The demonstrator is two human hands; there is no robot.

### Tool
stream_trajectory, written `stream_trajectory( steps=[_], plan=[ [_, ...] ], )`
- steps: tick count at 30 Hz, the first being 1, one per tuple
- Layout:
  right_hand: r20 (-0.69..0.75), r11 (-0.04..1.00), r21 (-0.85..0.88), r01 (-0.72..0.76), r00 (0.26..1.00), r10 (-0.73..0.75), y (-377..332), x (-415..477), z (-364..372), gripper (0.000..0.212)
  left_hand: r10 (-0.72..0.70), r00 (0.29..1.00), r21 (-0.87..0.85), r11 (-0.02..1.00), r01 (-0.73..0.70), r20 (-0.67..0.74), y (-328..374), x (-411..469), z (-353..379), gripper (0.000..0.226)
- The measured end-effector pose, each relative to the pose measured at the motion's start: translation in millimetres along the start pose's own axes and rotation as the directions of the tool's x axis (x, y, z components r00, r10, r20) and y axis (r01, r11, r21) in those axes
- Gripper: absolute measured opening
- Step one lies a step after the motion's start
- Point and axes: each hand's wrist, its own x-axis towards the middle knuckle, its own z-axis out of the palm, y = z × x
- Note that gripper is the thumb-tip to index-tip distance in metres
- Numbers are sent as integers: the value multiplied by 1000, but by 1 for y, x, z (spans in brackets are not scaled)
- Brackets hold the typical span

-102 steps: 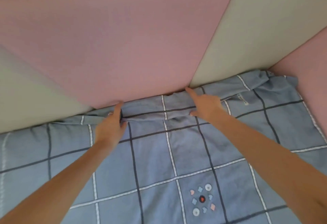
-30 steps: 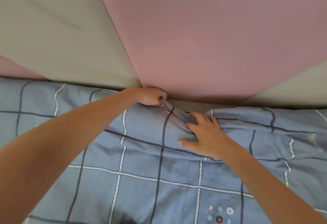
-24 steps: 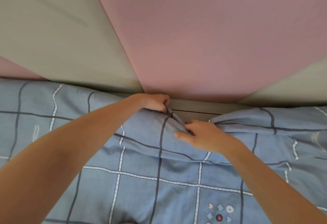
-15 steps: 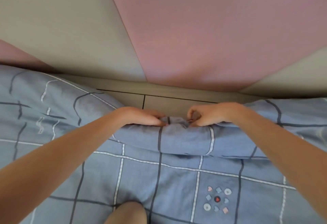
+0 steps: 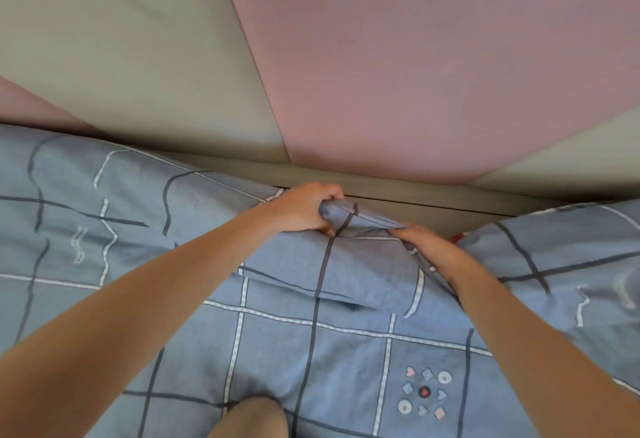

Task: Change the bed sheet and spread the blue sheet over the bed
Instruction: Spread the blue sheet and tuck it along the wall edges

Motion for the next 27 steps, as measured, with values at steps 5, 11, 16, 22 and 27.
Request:
stream_trajectory(
  steps=[5,11,16,22,27],
  plan=[
    [-46,990,112,-88,995,94,-2,-2,0,33,119,989,502,863,-59,-89,17,18,7,75],
    [-319,991,124,-40,944,78,3,15,3,14,183,918,358,932,-49,-351,18,-13,8,38],
    [-420,960,-276,36,894,-154,2,32,9,25,189,982,626,769,-131,-26,32,-51,10,63],
    [-92,163,-986,-47,954,-286,-32,37,-6,29,130,976,549,810,-206,174,29,-58,13,55],
    [165,-257,-963,77,925,-343,-47,24,-10,29,83,960,459,865,-203,268,17,-48,26,63]
  ],
)
